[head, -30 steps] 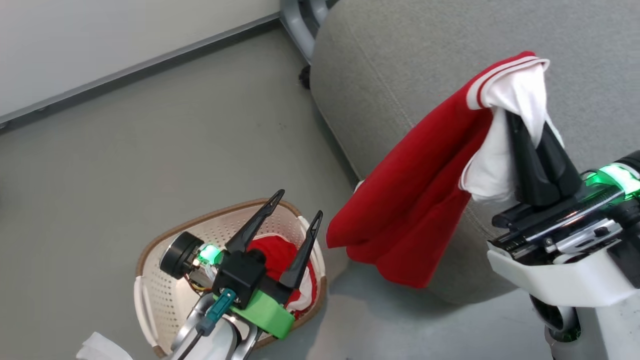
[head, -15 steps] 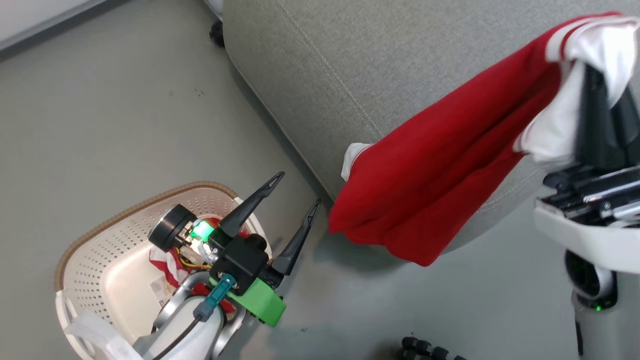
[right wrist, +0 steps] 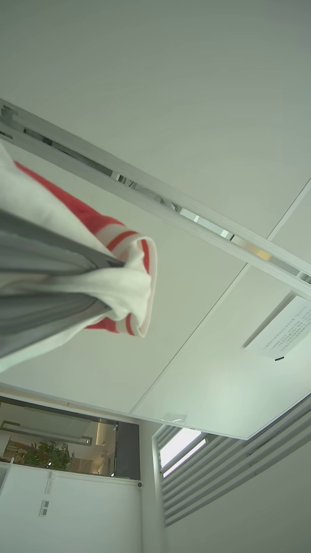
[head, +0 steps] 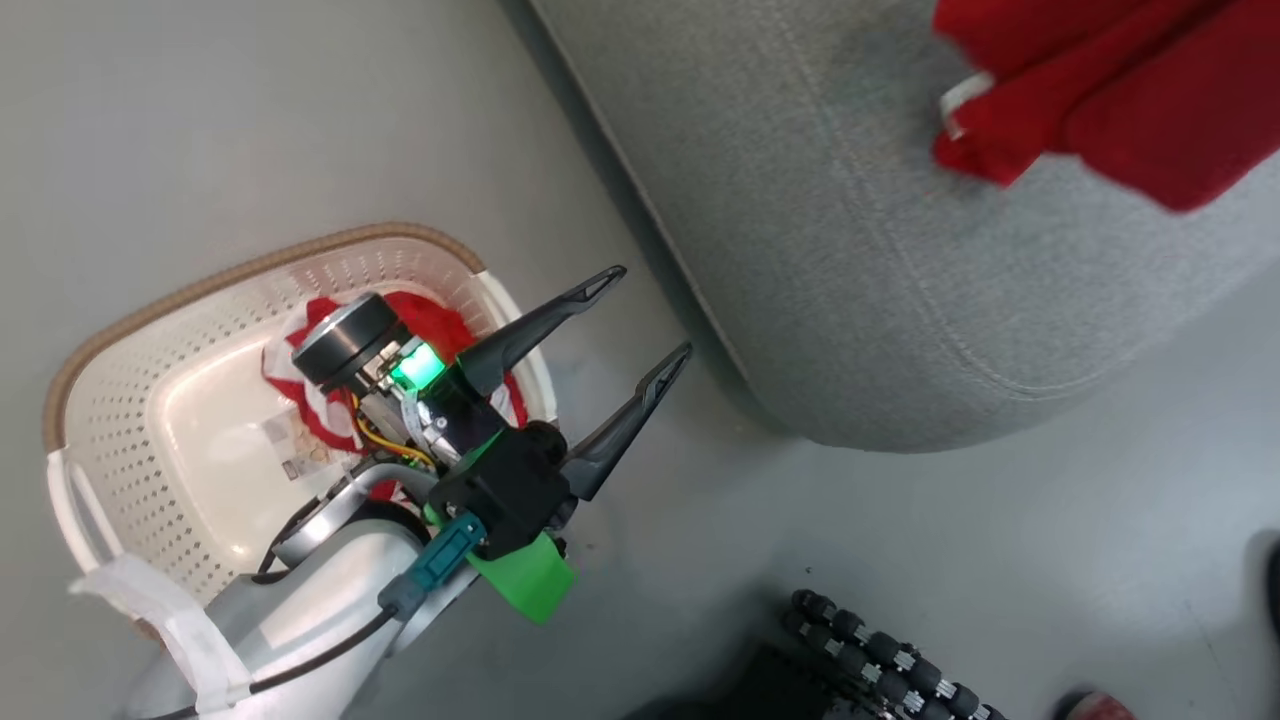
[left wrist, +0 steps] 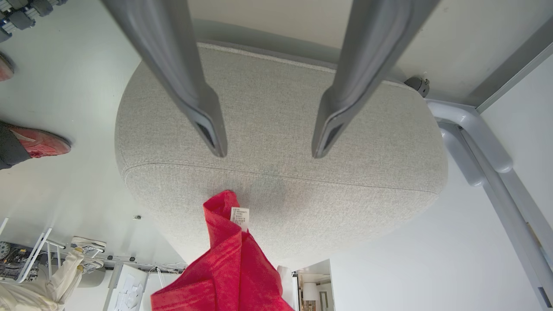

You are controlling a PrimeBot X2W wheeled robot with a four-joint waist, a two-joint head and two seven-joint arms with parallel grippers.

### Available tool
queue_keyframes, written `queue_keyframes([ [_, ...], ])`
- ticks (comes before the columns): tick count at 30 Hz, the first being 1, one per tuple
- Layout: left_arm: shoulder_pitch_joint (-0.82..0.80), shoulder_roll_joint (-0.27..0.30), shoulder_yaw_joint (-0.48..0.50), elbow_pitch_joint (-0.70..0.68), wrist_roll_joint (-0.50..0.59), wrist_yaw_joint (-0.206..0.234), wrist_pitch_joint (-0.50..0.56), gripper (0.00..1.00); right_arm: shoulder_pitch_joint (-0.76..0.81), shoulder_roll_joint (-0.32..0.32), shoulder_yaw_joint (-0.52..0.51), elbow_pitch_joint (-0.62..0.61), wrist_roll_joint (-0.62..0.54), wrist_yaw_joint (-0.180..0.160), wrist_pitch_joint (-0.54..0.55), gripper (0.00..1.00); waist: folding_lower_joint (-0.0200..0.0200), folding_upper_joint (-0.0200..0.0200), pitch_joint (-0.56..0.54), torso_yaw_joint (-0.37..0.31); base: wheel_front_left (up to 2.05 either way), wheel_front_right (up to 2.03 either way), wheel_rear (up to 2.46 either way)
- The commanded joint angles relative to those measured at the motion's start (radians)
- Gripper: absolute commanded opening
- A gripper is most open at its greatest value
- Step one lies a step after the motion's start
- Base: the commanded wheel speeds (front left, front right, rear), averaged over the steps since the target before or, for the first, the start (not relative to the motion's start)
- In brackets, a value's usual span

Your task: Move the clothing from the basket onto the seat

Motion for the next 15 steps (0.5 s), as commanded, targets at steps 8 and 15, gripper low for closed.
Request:
queue_keyframes([
  [8, -0.049, -0.010, 0.001, 0.013, -0.017, 0.007, -0.045, 1.00, -0.092, -0.115, -0.016, 0.230, -0.025, -0.001, -0.001, 0.00, -0.0003, 0.0001, 0.145, 0.194, 0.00, 0.00, 0.00],
  [15, -0.053, -0.038, -0.012, 0.060, -0.018, 0.019, -0.077, 1.00, 0.172, -0.064, -0.085, 0.331, -0.088, -0.001, -0.001, 0.00, -0.0003, 0.0001, 0.115, 0.206, 0.00, 0.00, 0.00],
])
